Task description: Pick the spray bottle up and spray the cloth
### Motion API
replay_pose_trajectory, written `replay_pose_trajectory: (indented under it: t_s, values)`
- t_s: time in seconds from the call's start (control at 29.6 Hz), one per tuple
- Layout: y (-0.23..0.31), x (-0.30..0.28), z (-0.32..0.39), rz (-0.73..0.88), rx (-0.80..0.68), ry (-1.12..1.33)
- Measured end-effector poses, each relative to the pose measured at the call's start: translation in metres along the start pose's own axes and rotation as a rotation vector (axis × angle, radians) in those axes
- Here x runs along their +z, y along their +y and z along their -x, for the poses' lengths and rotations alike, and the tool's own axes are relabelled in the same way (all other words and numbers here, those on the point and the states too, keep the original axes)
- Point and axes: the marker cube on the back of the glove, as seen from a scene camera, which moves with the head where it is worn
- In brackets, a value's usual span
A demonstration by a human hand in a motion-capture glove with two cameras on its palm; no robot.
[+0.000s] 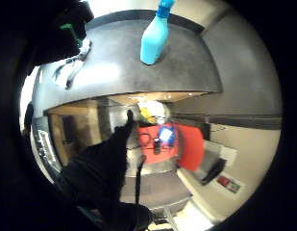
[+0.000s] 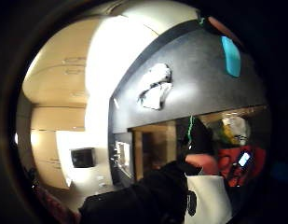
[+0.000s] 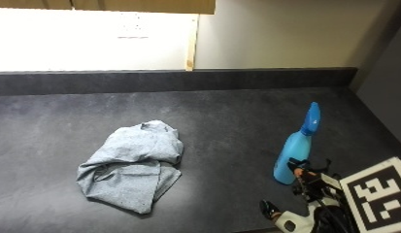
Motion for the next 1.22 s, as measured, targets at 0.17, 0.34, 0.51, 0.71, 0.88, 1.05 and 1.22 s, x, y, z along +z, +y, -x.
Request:
replay_pose_trajectory:
  t_s: [0.17, 0.34, 0.51, 0.71, 0.88, 1.05, 1.22]
  values:
    - [-0.003, 0.014, 0.0, -0.172, 0.08, -0.388]
    - [-0.006, 0.029, -0.004, -0.374, 0.22, -0.837]
    - [-0.004, 0.042, -0.014, -0.444, 0.35, -1.074]
    - [-0.001, 0.045, -0.021, -0.458, 0.393, -1.077]
    - [-0.004, 0.049, -0.027, -0.457, 0.392, -1.065]
    - [-0.009, 0.056, -0.044, -0.458, 0.441, -1.032]
    - [-0.011, 0.063, -0.067, -0.473, 0.49, -1.007]
